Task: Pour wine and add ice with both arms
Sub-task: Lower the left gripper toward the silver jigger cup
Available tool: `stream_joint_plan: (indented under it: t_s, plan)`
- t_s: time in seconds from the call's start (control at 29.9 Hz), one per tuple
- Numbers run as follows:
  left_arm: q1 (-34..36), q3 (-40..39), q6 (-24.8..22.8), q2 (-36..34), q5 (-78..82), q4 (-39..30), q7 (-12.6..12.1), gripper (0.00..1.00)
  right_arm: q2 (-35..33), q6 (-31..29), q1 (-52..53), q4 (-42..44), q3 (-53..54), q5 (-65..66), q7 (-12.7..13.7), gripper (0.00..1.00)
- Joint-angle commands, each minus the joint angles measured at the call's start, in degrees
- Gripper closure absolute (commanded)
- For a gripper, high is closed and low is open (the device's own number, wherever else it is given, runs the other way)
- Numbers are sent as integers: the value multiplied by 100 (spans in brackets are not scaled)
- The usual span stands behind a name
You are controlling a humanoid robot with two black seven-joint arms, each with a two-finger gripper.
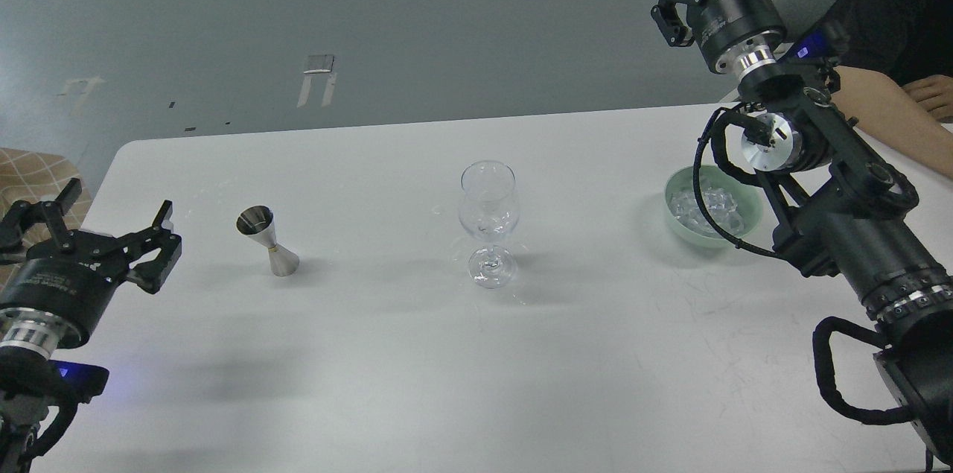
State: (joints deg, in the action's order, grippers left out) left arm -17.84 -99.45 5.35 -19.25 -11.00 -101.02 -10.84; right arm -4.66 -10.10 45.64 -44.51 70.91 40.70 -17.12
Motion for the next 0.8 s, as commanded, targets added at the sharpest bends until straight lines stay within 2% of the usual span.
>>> stream_joint_plan:
  t_s: [0.0, 0.1, 0.43, 0.77]
  plan:
    - [-97, 31, -34, 227, 1, 3, -67, 3, 0, -1, -20, 4, 2, 0, 7, 0]
    - [-114, 84, -34, 421, 36, 12, -199, 3, 0, -1, -20, 4, 2, 0, 7, 0]
    - [-114, 330, -52, 685, 71, 214, -217, 2, 0, -1, -20, 4, -7, 0, 16, 0]
    - [-88, 602, -359, 887, 475, 697, -287, 1, 9, -1, -20, 13, -16, 0, 16, 0]
